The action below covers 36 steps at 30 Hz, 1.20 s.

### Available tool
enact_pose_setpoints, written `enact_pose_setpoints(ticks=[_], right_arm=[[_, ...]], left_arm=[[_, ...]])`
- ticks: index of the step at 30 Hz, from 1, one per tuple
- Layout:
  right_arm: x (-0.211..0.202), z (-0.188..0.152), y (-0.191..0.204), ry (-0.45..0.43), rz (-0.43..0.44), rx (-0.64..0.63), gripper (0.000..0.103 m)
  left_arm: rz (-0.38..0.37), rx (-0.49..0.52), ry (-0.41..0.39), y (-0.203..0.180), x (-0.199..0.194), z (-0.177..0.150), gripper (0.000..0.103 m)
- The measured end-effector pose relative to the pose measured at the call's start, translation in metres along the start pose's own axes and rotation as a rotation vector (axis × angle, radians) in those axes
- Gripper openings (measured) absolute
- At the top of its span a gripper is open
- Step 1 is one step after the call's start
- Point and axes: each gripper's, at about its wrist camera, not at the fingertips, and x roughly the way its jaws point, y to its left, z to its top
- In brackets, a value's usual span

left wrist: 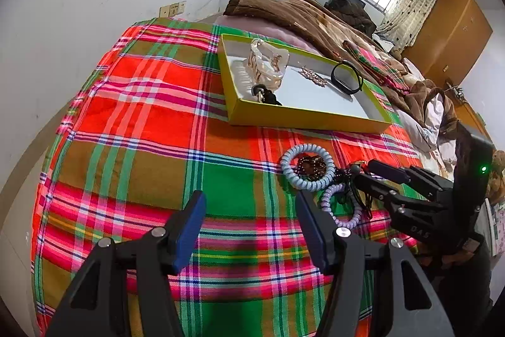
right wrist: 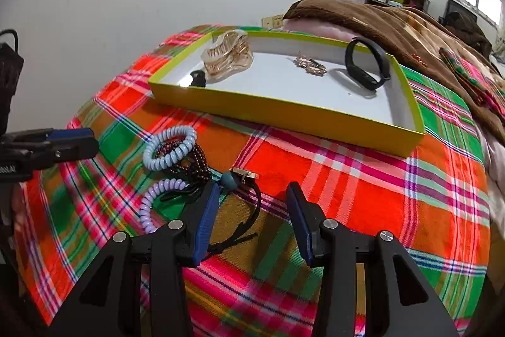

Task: Organize jewelry
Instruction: 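Withdraw both tools from the box toward the remaining coiled hair ties, then grasp the black cord tie with the right tool while the left tool grasps the blue coil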

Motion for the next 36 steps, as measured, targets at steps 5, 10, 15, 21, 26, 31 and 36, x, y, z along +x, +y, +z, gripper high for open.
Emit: enact_pose_setpoints(ticks=[5, 10, 15, 21, 26, 31, 36], right_arm=[[0.005, 0.005, -0.002, 0.004, 0.003, -0.002, 0.045], [0.009, 0.007, -0.002, 0.013, 0.020, -0.008, 0.045], [0.007, 0.006, -0.002, 0.003, 0.032, -0.003, 0.026], [0.003, 0.006, -0.002, -0.017, 0.035, -0.001, 0.006], [-0.002, 0.006, -0.007, -0.046, 0.025, 0.020, 0.003], [-0.012, 0.003, -0.014, -0.078, 0.015, 0.037, 0.003], [-0.020, -0.002, -0.025, -0.101, 0.024, 0.079, 0.003]], left_arm=[[0.008, -0.008, 0.015, 0.002, 0.004, -0.003, 0.061], [0.006, -0.011, 0.024, 0.000, 0.008, -0.003, 0.061], [0.010, -0.007, 0.035, -0.003, 0.013, -0.001, 0.061], [0.013, -0.006, 0.045, -0.007, 0.018, 0.003, 0.061], [0.011, -0.001, 0.046, -0.013, 0.021, 0.010, 0.061], [0.021, 0.021, 0.046, -0.021, 0.028, 0.021, 0.061], [0.071, 0.089, 0.062, -0.034, 0.039, 0.030, 0.061]])
